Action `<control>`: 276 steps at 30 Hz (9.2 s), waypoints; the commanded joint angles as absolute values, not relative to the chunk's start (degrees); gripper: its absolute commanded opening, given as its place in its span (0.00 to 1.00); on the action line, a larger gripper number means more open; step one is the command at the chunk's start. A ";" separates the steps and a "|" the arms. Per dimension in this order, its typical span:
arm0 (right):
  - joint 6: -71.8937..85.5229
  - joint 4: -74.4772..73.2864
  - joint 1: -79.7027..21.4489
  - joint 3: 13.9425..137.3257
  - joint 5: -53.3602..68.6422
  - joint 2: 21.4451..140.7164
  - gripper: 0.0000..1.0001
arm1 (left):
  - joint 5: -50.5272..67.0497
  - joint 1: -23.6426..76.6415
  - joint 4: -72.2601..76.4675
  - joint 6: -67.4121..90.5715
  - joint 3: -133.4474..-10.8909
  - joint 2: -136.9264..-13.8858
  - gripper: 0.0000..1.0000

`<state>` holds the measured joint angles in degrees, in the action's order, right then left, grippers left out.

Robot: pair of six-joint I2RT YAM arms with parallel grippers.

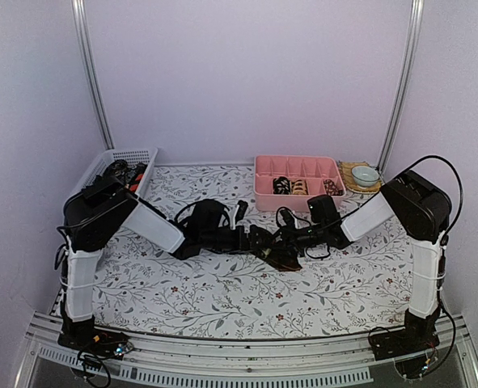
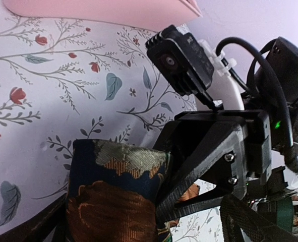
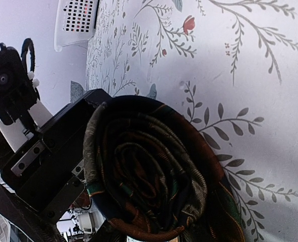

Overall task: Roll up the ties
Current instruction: Roll the tie at the center of the board.

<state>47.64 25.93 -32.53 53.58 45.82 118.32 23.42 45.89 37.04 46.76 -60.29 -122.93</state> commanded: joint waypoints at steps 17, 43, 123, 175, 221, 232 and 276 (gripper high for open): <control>47.82 17.75 -31.91 51.49 41.22 123.84 0.32 | 26.89 46.66 41.31 49.25 -51.83 -128.31 0.83; 44.67 12.82 -31.31 51.76 40.35 117.30 0.43 | 18.18 46.65 21.67 43.49 -58.32 -122.23 0.08; 75.51 51.48 -30.15 40.20 48.98 124.84 0.44 | -7.77 62.97 -10.57 10.60 -74.93 -115.60 0.54; 47.23 18.88 -29.12 49.24 45.61 124.32 0.37 | 27.87 44.66 4.15 40.30 -66.31 -125.11 0.90; 40.66 9.44 -30.57 51.89 40.46 117.61 0.45 | 19.79 43.35 3.80 35.88 -63.94 -115.71 1.00; 41.05 10.73 -30.60 51.82 41.33 119.08 0.45 | 8.43 48.48 -12.00 -3.34 -70.62 -105.39 1.00; 42.49 14.73 -31.05 52.10 45.71 123.44 0.50 | -8.90 56.98 -0.18 -24.95 -73.51 -116.29 0.54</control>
<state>42.68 21.52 -30.48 53.74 50.41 117.45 -7.18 56.31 -5.74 -27.86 -73.10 -116.05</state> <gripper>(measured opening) 0.494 0.545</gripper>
